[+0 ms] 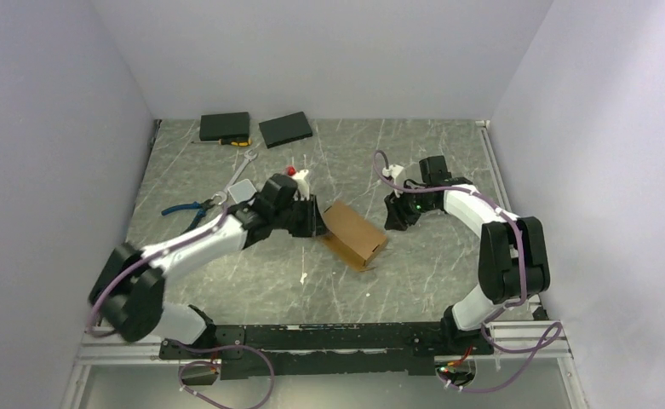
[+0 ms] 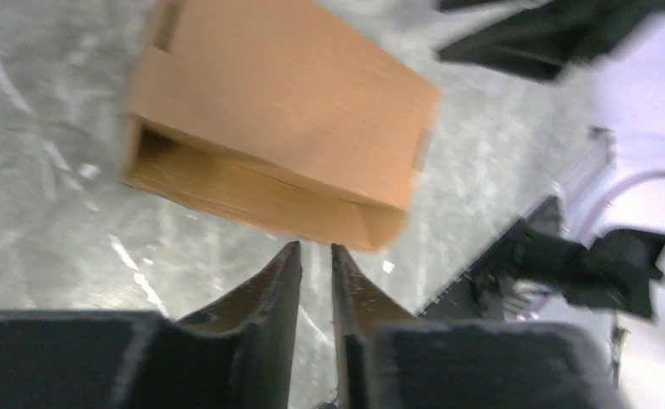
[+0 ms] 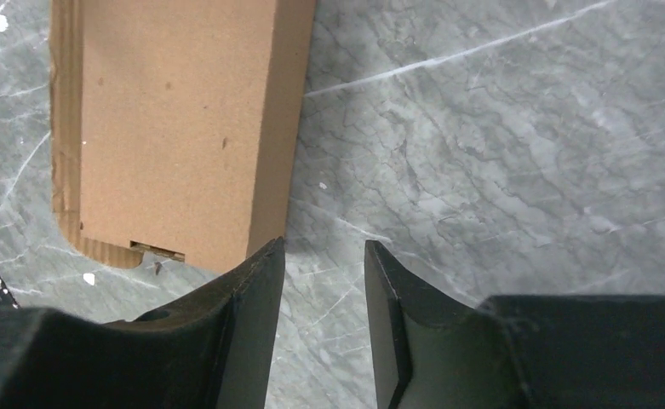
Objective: Fold the paper box
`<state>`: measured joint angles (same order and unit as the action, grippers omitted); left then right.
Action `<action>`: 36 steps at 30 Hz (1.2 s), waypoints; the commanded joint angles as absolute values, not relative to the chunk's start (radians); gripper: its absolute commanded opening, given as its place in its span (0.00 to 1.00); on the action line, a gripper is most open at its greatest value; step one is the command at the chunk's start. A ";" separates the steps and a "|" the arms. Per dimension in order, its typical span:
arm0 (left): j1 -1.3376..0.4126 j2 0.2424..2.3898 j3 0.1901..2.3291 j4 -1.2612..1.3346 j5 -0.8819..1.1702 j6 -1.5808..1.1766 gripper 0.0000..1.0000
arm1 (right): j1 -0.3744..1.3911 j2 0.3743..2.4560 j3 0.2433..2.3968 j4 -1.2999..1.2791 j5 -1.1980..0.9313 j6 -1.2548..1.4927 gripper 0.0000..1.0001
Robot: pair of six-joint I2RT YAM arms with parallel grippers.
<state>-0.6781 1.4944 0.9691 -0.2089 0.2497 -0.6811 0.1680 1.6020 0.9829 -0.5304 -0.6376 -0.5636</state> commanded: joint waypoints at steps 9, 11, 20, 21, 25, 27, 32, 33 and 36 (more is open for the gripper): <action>-1.086 1.317 0.619 0.337 0.089 -0.193 0.55 | 0.160 1.498 0.963 -0.569 -0.797 -0.756 0.50; -1.102 1.363 0.582 0.467 0.040 -0.112 0.58 | 0.161 1.503 0.966 -0.575 -0.798 -0.757 0.50; -1.111 1.540 0.703 0.520 0.012 -0.012 0.57 | 0.161 1.526 0.977 -0.593 -0.806 -0.761 0.50; -1.117 1.547 0.707 0.527 0.010 -0.012 0.57 | 0.161 1.525 0.977 -0.594 -0.807 -0.762 0.50; -1.133 1.556 0.711 0.545 0.024 -0.012 0.56 | 0.161 1.527 0.980 -0.600 -0.813 -0.766 0.50; -1.139 1.565 0.719 0.536 0.030 -0.012 0.56 | 0.161 1.531 0.982 -0.603 -0.814 -0.767 0.50; -1.169 1.620 0.765 0.478 0.003 0.014 0.56 | 0.161 1.543 0.989 -0.612 -0.816 -0.767 0.50; -1.181 1.631 0.773 0.467 -0.025 0.030 0.55 | 0.161 1.542 0.988 -0.612 -0.816 -0.767 0.50; -1.207 1.662 0.798 0.428 -0.128 0.051 0.55 | 0.161 1.546 0.989 -0.615 -0.818 -0.766 0.50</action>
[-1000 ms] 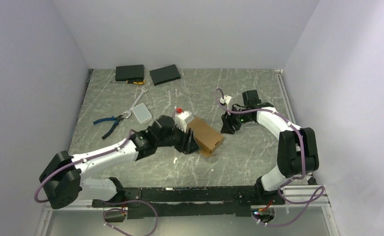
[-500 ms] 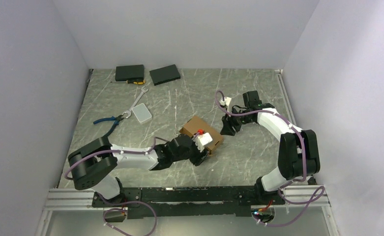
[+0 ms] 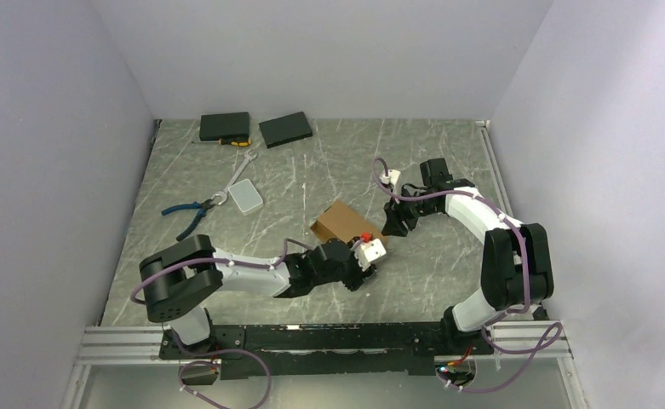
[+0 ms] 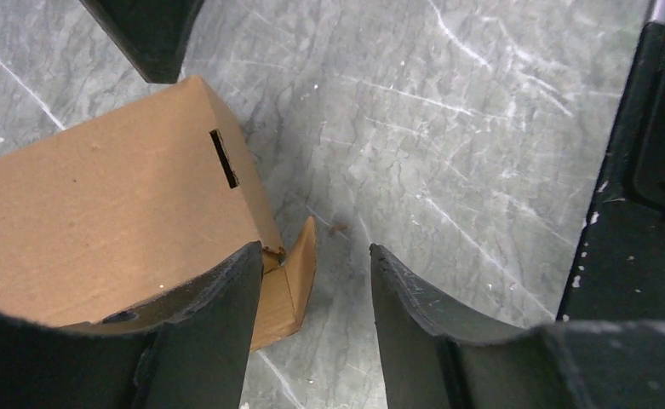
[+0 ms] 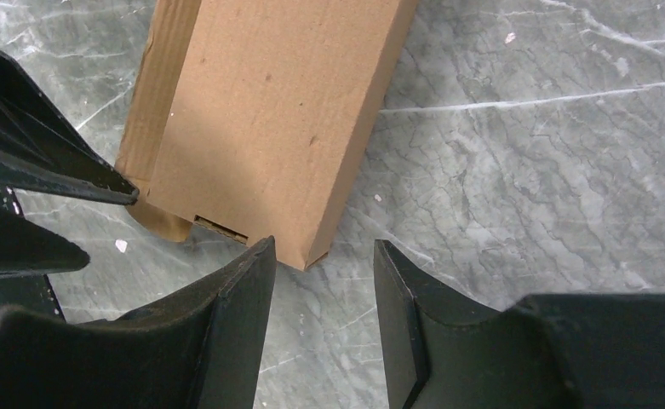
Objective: Fold the paper box
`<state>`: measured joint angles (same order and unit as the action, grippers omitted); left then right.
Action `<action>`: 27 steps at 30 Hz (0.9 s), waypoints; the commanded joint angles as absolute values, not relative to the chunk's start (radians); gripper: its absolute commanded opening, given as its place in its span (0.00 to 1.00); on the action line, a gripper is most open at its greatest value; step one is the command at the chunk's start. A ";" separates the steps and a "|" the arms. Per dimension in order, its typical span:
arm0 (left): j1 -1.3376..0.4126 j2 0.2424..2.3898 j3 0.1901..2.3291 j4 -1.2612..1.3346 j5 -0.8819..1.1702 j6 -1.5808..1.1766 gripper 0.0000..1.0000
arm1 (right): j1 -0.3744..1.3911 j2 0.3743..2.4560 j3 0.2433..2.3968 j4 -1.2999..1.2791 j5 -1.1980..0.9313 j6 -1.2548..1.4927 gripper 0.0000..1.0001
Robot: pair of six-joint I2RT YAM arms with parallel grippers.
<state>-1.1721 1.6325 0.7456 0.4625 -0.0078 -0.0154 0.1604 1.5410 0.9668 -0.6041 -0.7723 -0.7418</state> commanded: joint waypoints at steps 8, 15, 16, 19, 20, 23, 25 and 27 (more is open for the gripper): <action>-1.226 1.682 0.813 0.404 -0.248 0.054 0.46 | 0.161 1.554 0.994 -0.621 -0.823 -0.768 0.50; -1.227 1.719 0.821 0.406 -0.231 0.040 0.41 | 0.161 1.554 0.994 -0.624 -0.824 -0.769 0.50; -1.227 1.722 0.821 0.408 -0.232 0.039 0.39 | 0.161 1.556 0.995 -0.624 -0.824 -0.770 0.49; -1.227 1.724 0.821 0.409 -0.241 0.037 0.34 | 0.161 1.557 0.995 -0.625 -0.825 -0.769 0.49; -1.227 1.723 0.820 0.410 -0.245 0.034 0.31 | 0.161 1.557 0.995 -0.627 -0.825 -0.770 0.49; -1.227 1.717 0.815 0.418 -0.252 0.015 0.16 | 0.161 1.560 0.996 -0.627 -0.825 -0.770 0.49; -1.227 1.715 0.813 0.413 -0.257 0.007 0.13 | 0.161 1.561 0.996 -0.629 -0.826 -0.771 0.49; -1.227 1.717 0.811 0.407 -0.257 0.006 0.09 | 0.161 1.562 0.996 -0.632 -0.831 -0.772 0.49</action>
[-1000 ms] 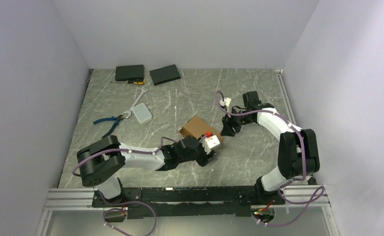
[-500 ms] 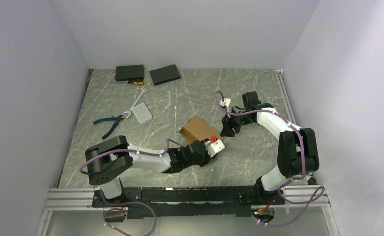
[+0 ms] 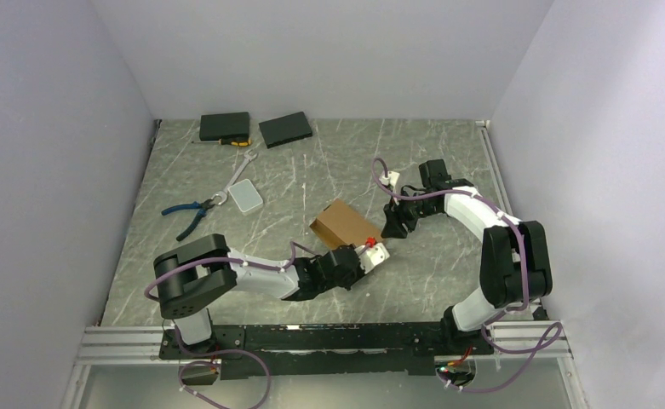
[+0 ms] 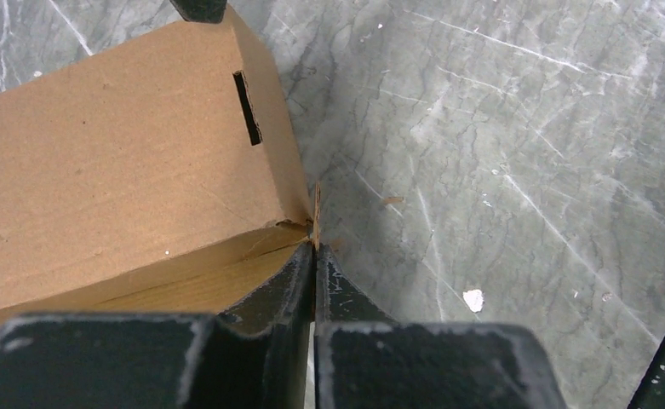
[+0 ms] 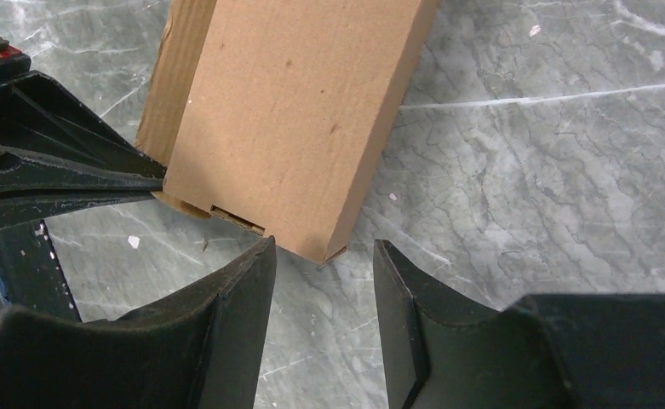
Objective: Fold the paper box
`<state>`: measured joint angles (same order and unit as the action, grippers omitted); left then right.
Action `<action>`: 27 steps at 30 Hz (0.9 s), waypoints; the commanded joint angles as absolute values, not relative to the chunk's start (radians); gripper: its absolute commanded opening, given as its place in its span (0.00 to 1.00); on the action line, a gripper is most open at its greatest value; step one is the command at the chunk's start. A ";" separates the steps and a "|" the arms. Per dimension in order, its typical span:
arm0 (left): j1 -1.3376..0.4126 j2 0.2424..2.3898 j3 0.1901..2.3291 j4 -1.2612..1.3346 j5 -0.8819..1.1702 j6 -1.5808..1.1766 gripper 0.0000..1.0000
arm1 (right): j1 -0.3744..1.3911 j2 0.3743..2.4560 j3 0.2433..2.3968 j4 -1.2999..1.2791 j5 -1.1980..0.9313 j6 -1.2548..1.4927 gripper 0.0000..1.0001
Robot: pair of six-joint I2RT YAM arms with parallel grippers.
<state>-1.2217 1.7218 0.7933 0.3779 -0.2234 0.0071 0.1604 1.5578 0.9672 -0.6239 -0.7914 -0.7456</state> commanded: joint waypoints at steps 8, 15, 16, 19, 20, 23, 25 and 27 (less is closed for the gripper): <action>-1.227 1.700 0.763 0.431 -0.265 -0.073 0.04 | 0.145 1.510 0.994 -0.594 -0.905 -0.687 0.50; -1.227 1.685 0.733 0.451 -0.268 -0.086 0.02 | 0.130 1.641 1.048 -0.695 -1.040 -0.644 0.54; -1.227 1.686 0.730 0.454 -0.270 -0.087 0.02 | 0.130 1.667 1.054 -0.704 -1.035 -0.639 0.55; -1.227 1.682 0.722 0.464 -0.273 -0.090 0.01 | 0.129 1.693 1.045 -0.667 -0.974 -0.596 0.56; -1.226 1.681 0.718 0.469 -0.275 -0.090 0.01 | 0.129 1.688 1.037 -0.641 -0.953 -0.572 0.56; -1.226 1.676 0.711 0.480 -0.275 -0.091 0.01 | 0.128 1.679 1.021 -0.591 -0.905 -0.529 0.56; -1.227 1.673 0.704 0.484 -0.275 -0.093 0.00 | 0.129 1.686 1.020 -0.580 -0.882 -0.521 0.55; -1.226 1.668 0.698 0.487 -0.275 -0.100 0.00 | 0.129 1.699 1.022 -0.581 -0.864 -0.516 0.55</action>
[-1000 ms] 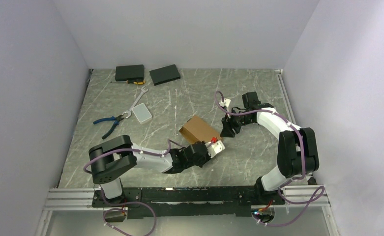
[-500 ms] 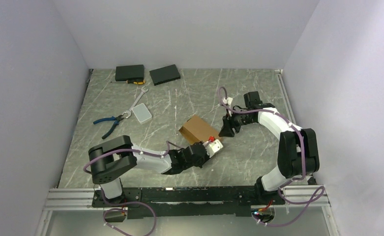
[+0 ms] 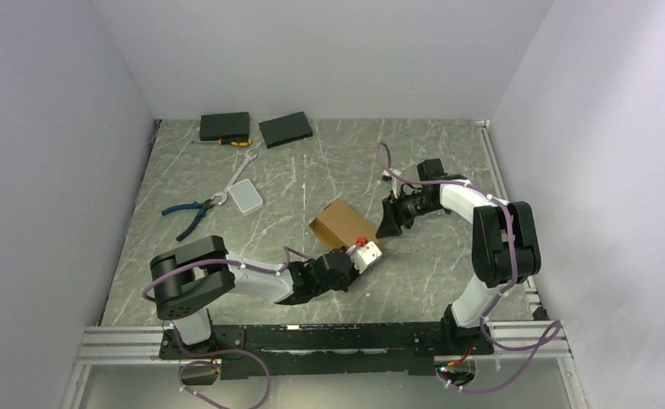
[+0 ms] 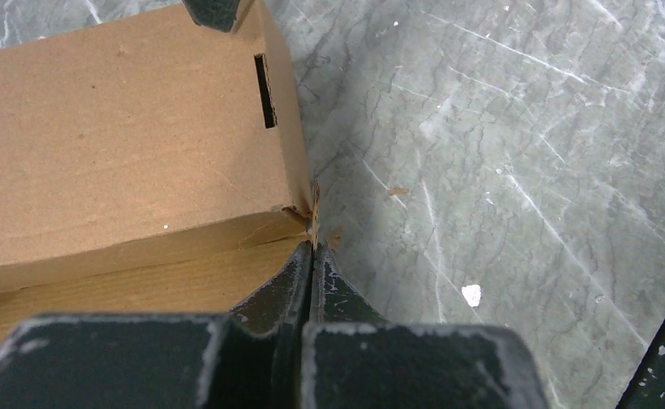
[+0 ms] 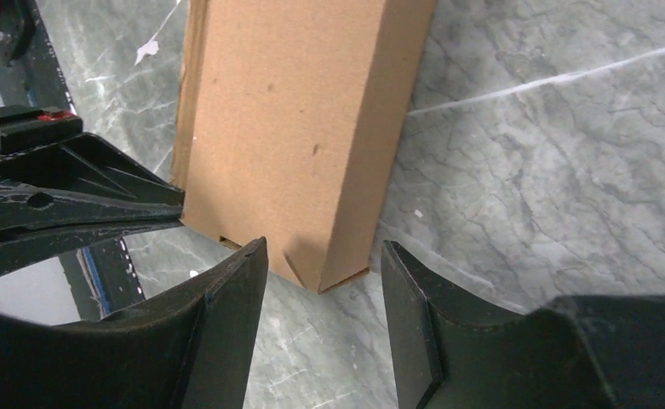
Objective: Fold the paper box
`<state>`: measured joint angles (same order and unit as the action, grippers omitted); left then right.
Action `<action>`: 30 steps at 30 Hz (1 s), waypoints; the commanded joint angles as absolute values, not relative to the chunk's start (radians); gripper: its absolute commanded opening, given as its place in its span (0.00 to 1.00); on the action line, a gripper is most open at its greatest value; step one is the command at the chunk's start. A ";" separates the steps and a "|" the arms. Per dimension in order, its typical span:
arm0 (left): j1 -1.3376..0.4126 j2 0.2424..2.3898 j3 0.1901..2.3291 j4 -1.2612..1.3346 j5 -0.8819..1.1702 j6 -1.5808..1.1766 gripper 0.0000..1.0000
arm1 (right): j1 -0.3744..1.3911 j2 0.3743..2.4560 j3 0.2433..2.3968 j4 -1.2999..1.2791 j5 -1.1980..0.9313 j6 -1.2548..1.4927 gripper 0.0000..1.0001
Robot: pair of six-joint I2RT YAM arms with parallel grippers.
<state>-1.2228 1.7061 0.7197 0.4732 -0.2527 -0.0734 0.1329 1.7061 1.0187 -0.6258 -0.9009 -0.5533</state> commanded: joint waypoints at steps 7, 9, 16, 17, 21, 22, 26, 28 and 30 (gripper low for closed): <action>-1.226 1.656 0.672 0.511 -0.285 -0.126 0.00 | 0.129 1.750 1.032 -0.592 -0.818 -0.516 0.50; -1.226 1.651 0.661 0.523 -0.288 -0.132 0.00 | 0.129 1.761 1.036 -0.597 -0.808 -0.514 0.45; -1.226 1.644 0.635 0.544 -0.287 -0.159 0.00 | 0.129 1.780 1.043 -0.598 -0.793 -0.508 0.36; -1.226 1.644 0.630 0.551 -0.287 -0.163 0.00 | 0.129 1.781 1.043 -0.598 -0.793 -0.506 0.36; -1.225 1.641 0.612 0.578 -0.293 -0.182 0.00 | 0.129 1.782 1.042 -0.597 -0.792 -0.505 0.36; -1.224 1.641 0.610 0.581 -0.294 -0.185 0.00 | 0.129 1.782 1.042 -0.597 -0.793 -0.505 0.36; -1.224 1.642 0.607 0.590 -0.296 -0.190 0.00 | 0.128 1.788 1.043 -0.601 -0.798 -0.508 0.36; -1.224 1.644 0.607 0.595 -0.298 -0.193 0.00 | 0.129 1.788 1.045 -0.602 -0.796 -0.509 0.36; -1.224 1.644 0.605 0.603 -0.302 -0.196 0.00 | 0.129 1.788 1.045 -0.603 -0.796 -0.508 0.36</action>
